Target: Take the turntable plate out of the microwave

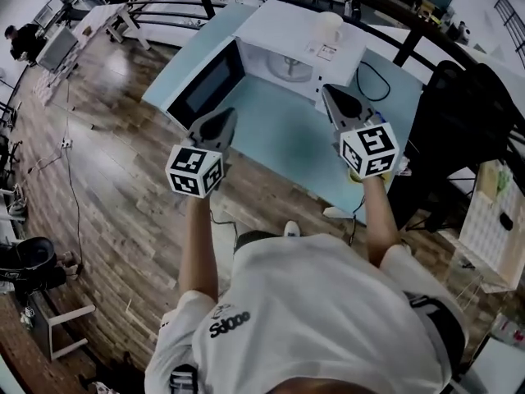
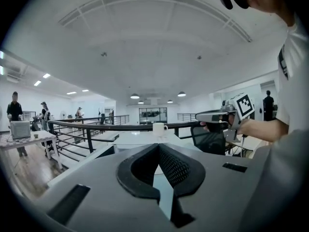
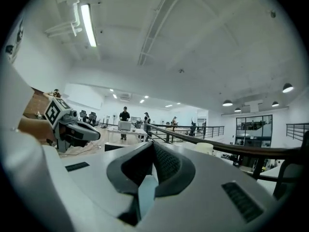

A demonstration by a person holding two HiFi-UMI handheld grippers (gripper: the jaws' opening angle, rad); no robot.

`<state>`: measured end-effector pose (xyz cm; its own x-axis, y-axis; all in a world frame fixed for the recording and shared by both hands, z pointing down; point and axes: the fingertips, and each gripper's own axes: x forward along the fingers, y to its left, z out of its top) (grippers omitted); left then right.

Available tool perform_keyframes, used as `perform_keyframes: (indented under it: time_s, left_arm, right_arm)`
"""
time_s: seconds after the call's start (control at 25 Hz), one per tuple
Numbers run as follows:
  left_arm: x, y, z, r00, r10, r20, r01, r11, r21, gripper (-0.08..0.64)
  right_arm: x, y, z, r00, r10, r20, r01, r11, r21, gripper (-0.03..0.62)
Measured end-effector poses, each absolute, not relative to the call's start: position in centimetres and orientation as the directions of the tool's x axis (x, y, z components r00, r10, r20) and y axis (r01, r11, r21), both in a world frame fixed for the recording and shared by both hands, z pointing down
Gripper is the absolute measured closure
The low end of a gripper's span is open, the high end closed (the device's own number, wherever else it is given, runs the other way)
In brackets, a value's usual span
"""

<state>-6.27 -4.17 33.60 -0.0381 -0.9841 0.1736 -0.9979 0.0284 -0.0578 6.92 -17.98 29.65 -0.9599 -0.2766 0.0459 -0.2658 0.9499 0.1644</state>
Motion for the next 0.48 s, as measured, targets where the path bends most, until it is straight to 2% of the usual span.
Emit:
perform_keyframes:
  time_s: [0.28, 0.48]
  left_arm:
    - [-9.8, -11.5, 34.9, -0.024, -0.995, 0.102, -0.996, 0.015, -0.087, 0.541]
    - [-13.8, -16.9, 37.5, 0.061, -0.99, 0.126, -0.995, -0.052, 0.08, 0.541]
  right_arm:
    - [3.9, -22.6, 32.8, -0.955, -0.281, 0.097, -0.27, 0.956, 0.118, 0.586]
    - [0.4, -26.2, 34.4, -0.946, -0.3, 0.12, -0.294, 0.954, 0.066, 0.586]
